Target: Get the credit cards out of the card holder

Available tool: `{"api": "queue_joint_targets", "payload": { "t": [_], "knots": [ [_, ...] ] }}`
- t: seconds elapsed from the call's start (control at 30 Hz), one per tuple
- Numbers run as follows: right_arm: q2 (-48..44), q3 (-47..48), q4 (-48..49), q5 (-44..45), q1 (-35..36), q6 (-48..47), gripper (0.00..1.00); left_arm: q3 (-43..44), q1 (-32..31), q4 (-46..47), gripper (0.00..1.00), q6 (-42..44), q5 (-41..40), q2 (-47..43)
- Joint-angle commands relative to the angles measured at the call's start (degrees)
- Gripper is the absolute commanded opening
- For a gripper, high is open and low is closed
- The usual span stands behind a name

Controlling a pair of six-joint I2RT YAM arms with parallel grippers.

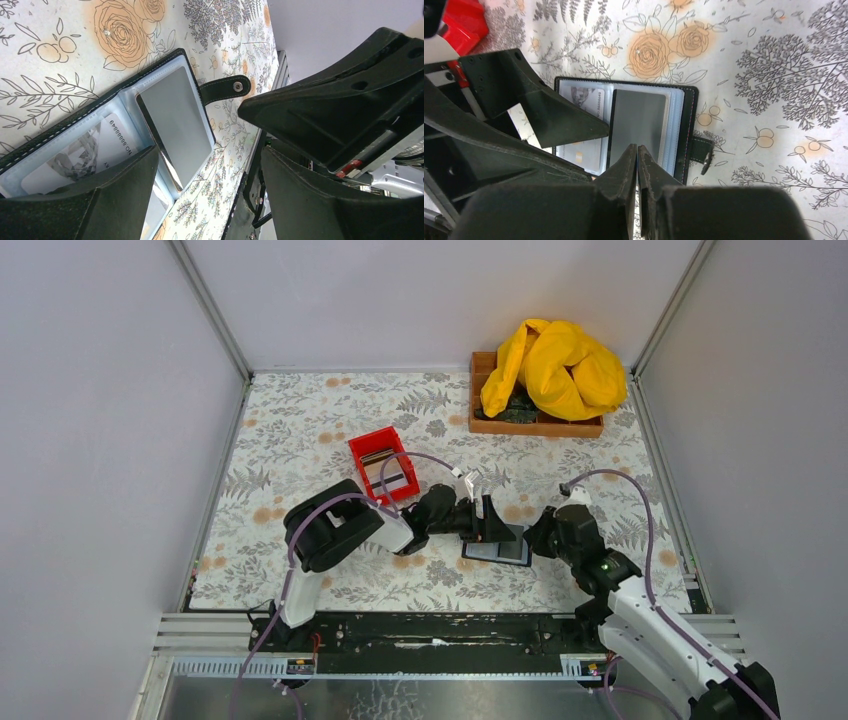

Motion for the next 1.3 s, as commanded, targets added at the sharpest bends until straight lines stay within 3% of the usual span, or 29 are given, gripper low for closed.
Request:
{"api": "queue_joint_targets", "payload": {
  "t": [0.0,0.07,0.17,0.27,1.0,1.27],
  "knots": [
    [1.28,0.58,0.52,-1.52,-0.03,-0.49,0.1,-0.26,-0.14,2.32,0.82,0.45,1.01,0.52],
    [1.27,0.03,0.52,-1.01,-0.06,-0.21,0.13,-0.26,-0.11,2.29,0.82,0.45,1.09,0.65],
    [0.93,-0.3,0.32,-0.35,-0.08,-0.1,0.36,0.1,-0.13,1.75,0.82,0.36,1.06,0.97],
    [0.99,-0.4,0.42,0.19,-0.08,0.28,0.41,0.87,-0.21,0.17,0.81,0.45,0.55,1.4],
    [9.87,-3.0,5.24,0.4,-0.08,3.21,0.45,5.7,-2.13,-8.95,0.8,1.51,-1.25,4.05],
    [4.16,-2.94,5.43,-0.89,-0.1,2.61,0.43,6.18,-2.2,-10.35,0.79,2.11,-1.4,4.27]
  ]
}}
